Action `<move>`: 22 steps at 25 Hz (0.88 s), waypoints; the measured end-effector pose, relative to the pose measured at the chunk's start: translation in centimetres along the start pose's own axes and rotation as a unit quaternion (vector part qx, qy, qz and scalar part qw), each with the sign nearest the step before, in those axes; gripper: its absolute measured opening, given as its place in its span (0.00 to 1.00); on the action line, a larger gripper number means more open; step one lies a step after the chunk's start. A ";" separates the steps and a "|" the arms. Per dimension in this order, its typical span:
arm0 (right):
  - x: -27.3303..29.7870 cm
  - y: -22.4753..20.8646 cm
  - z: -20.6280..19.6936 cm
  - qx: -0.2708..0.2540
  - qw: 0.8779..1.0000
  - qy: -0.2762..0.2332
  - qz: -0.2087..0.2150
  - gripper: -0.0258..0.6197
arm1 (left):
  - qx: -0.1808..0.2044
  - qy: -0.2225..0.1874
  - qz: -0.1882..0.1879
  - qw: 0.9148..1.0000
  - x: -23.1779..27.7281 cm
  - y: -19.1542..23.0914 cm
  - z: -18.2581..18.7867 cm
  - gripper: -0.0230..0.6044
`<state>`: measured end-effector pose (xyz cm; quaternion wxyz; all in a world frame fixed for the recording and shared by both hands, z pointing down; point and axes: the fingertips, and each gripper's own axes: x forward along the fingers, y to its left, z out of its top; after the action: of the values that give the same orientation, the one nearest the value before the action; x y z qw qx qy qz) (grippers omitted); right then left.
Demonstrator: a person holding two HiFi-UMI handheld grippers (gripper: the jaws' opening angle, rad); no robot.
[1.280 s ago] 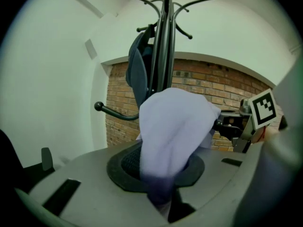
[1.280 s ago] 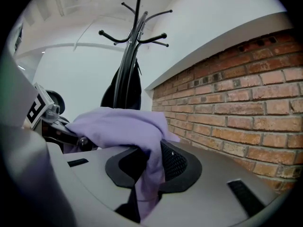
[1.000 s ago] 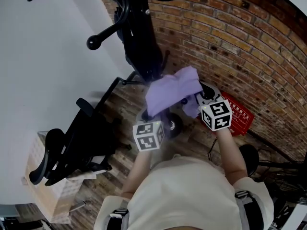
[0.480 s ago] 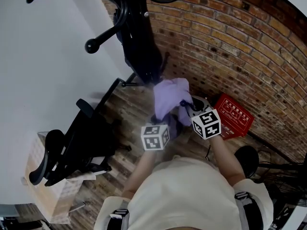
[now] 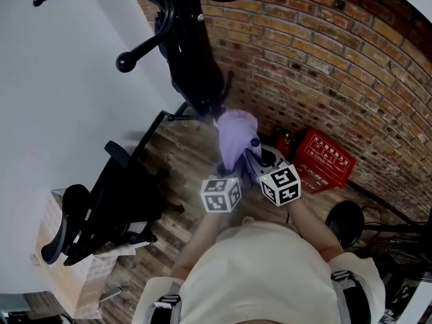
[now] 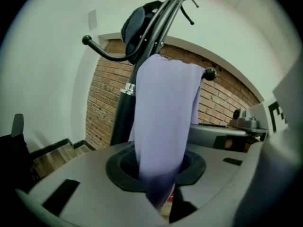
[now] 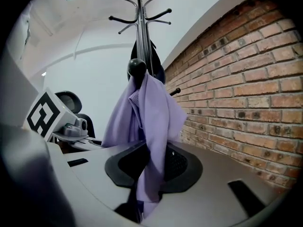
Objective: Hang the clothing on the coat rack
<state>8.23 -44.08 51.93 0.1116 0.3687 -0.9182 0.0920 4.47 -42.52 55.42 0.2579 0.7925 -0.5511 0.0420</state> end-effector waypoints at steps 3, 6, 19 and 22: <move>-0.3 0.0 -0.2 0.010 1.000 0.000 -0.002 0.15 | -0.011 0.002 -0.008 1.000 -0.4 -0.1 -0.1 0.18; -0.6 0.1 -0.3 0.012 1.000 0.001 -0.007 0.15 | -0.021 0.001 -0.014 1.000 -1.0 -0.2 -0.1 0.19; -3.5 0.3 0.1 0.029 0.998 -0.007 -0.050 0.19 | -0.030 0.009 -0.026 0.999 -3.9 0.0 0.0 0.34; -4.3 0.7 0.3 0.034 0.997 -0.011 -0.065 0.19 | -0.030 0.011 -0.024 0.999 -5.0 0.1 0.0 0.35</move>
<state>10.75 -40.84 50.39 0.0946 0.4322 -0.8898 0.1120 2.43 -38.29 53.68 0.2882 0.7970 -0.5301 0.0278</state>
